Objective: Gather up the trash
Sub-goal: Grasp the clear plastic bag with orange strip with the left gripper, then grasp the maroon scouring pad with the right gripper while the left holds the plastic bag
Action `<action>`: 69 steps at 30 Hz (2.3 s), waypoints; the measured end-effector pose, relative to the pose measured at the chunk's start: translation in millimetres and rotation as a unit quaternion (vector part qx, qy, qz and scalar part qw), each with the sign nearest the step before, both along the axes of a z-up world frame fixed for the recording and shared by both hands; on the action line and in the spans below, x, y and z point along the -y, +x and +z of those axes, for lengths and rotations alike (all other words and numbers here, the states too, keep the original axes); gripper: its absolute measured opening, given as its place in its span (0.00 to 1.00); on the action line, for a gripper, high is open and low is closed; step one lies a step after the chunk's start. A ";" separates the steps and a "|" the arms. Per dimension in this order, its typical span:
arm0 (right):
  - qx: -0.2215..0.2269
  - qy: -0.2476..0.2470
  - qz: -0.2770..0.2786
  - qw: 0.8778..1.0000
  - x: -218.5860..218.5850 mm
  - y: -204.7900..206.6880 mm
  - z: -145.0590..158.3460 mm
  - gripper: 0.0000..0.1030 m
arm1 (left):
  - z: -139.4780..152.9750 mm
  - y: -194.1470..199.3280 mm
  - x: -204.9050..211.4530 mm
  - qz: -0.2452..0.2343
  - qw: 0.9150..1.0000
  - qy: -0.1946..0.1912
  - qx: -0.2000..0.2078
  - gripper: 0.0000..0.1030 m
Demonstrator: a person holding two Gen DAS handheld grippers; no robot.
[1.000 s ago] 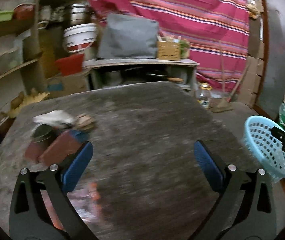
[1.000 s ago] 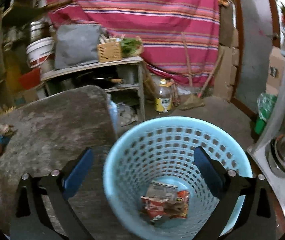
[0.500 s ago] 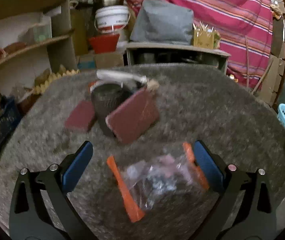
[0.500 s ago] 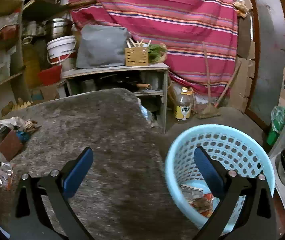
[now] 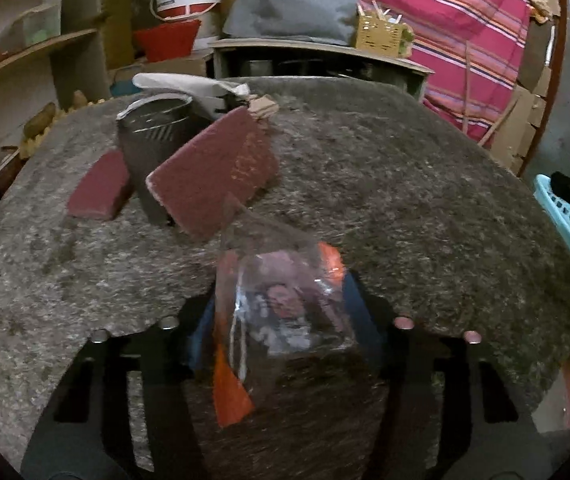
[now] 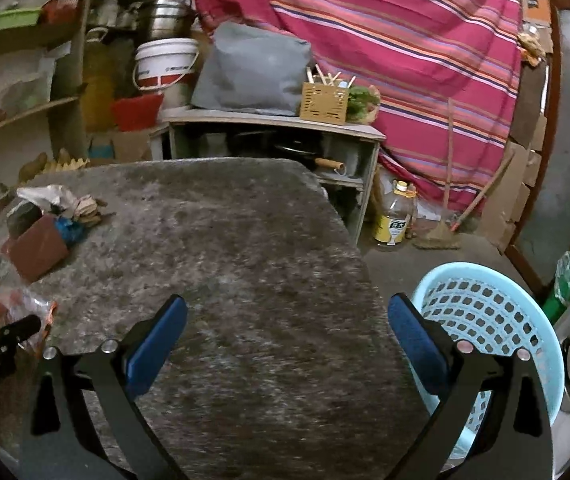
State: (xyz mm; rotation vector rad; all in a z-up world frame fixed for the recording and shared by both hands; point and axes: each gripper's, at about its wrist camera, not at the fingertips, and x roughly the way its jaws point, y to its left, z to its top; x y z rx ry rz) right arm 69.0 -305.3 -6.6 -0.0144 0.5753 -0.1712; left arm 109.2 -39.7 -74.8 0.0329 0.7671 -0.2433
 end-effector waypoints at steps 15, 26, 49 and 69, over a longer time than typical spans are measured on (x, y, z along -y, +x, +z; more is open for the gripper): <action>0.017 0.040 0.022 0.999 -40.5 21.3 9.6 0.96 | 56.8 -13.3 -27.6 -0.007 0.994 0.029 0.102 0.30; -0.005 0.018 0.077 0.997 -124.3 53.7 -1.2 0.96 | 66.4 30.5 -100.0 0.065 0.990 0.037 0.118 0.30; -0.094 0.000 0.220 0.971 -246.8 99.8 -33.3 0.96 | 59.3 35.1 -199.5 0.143 0.983 0.004 0.112 0.30; -0.070 0.021 0.228 0.971 -215.2 98.7 -15.9 0.81 | 72.6 34.8 -168.1 0.127 0.985 0.007 0.118 0.30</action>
